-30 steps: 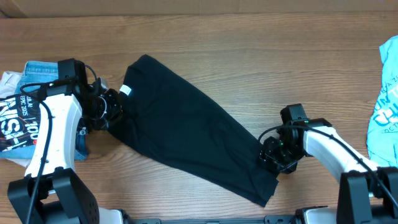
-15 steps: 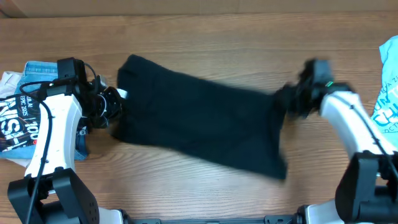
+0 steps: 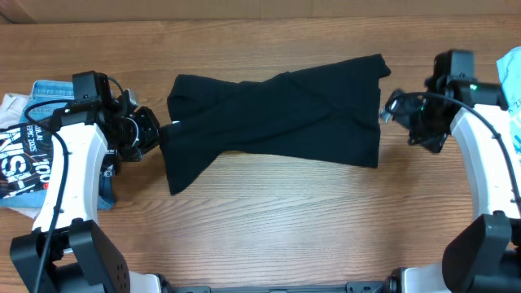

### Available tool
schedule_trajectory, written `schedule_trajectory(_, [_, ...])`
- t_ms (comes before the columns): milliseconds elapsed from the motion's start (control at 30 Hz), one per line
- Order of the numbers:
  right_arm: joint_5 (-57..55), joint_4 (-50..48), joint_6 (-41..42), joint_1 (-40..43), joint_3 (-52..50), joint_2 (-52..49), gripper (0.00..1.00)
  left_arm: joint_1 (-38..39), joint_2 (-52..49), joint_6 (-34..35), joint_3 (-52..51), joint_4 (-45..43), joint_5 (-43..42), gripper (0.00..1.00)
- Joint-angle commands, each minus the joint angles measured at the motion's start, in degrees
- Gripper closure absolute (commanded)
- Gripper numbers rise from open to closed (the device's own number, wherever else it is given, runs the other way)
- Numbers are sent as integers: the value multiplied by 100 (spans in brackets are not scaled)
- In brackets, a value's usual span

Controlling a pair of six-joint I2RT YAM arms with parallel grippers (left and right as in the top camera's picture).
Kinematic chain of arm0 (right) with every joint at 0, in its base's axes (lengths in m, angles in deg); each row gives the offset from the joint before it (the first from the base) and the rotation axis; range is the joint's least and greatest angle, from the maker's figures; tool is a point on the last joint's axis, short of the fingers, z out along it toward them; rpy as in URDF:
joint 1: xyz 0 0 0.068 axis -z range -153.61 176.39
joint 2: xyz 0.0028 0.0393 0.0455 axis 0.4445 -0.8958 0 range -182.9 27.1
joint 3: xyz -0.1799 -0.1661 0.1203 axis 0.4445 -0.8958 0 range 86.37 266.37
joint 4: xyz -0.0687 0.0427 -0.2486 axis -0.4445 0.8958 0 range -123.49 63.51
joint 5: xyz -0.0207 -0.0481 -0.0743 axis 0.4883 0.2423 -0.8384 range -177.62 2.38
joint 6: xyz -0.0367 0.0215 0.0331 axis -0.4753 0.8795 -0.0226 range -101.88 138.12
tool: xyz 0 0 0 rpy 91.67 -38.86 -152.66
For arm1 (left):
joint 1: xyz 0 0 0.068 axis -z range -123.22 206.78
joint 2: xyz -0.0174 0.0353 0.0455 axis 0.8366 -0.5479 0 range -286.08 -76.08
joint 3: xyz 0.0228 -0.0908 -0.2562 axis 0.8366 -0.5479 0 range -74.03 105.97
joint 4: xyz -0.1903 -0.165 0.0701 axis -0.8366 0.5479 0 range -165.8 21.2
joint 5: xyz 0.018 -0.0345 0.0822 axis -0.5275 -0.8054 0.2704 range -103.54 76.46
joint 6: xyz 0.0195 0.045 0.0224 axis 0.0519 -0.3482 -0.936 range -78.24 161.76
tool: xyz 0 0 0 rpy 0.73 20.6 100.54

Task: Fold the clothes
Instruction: 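Grasp the T-shirt's right end with the right gripper, stretching it between grippers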

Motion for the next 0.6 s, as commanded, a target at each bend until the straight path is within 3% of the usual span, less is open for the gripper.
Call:
schedule_trajectory(0, [-87, -81, -98, -22, -472, -35, 0, 50, 44, -133, 94, -66, -44, 96])
schedule_trajectory(133, [28, -756, -96, -22, -1290, -35, 1, 50, 44, -133, 94, -70, -44, 96])
schedule_trajectory(300, [562, -1926, -98, -22, -2293, -35, 14, 50, 44, -133, 94, -70, -7, 96])
schedule_trajectory(400, [597, -2483, -98, -22, -2643, -35, 16, 50, 44, -129, 94, -68, 74, 96])
schedule_trajectory(567, [599, -2929, -96, -22, -2865, -35, 28, 50, 44, -129, 94, -68, 87, 96])
